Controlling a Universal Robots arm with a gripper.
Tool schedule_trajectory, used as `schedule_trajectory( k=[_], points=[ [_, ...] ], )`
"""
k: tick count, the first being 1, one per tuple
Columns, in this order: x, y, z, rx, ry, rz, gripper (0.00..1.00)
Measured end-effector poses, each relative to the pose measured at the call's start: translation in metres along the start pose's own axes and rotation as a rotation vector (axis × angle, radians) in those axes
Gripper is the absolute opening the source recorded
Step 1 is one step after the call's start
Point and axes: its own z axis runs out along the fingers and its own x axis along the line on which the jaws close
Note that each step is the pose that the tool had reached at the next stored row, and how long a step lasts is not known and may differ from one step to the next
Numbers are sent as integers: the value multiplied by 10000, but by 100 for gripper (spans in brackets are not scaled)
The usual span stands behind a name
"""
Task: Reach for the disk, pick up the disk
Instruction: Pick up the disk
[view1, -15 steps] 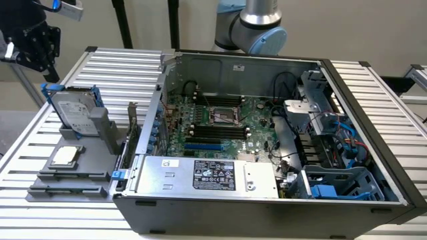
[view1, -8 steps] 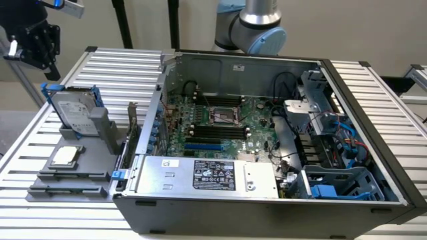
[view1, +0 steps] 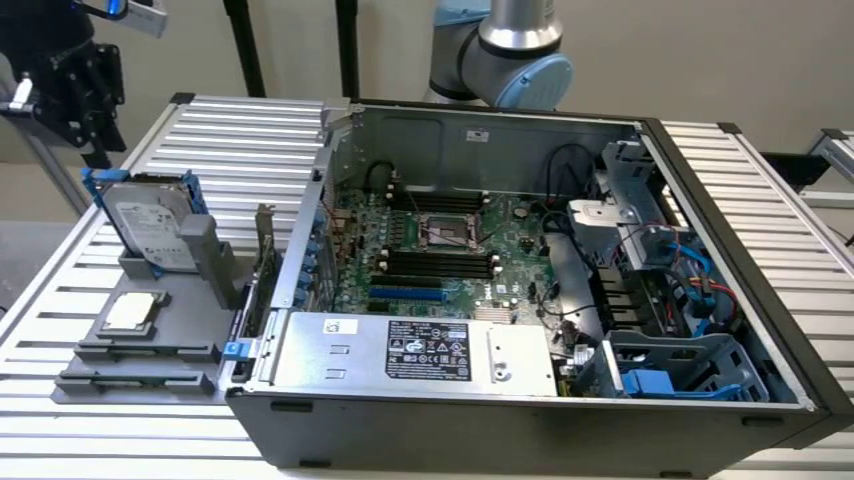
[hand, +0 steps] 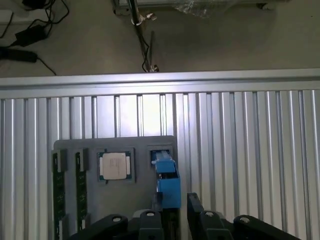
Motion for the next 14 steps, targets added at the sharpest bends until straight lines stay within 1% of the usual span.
schedule_trajectory(
  k=[1, 3, 4, 5, 9, 14],
  points=[
    [0, 0, 7, 1, 1, 0, 36],
    [0, -1, 27, 5, 2, 0, 48],
    [0, -2, 45, 11, 1, 0, 48],
    [0, -2, 63, 17, 1, 1, 54],
    [1, -3, 134, 20, 1, 0, 54],
    [37, -4, 180, 22, 0, -1, 54]
  ],
)
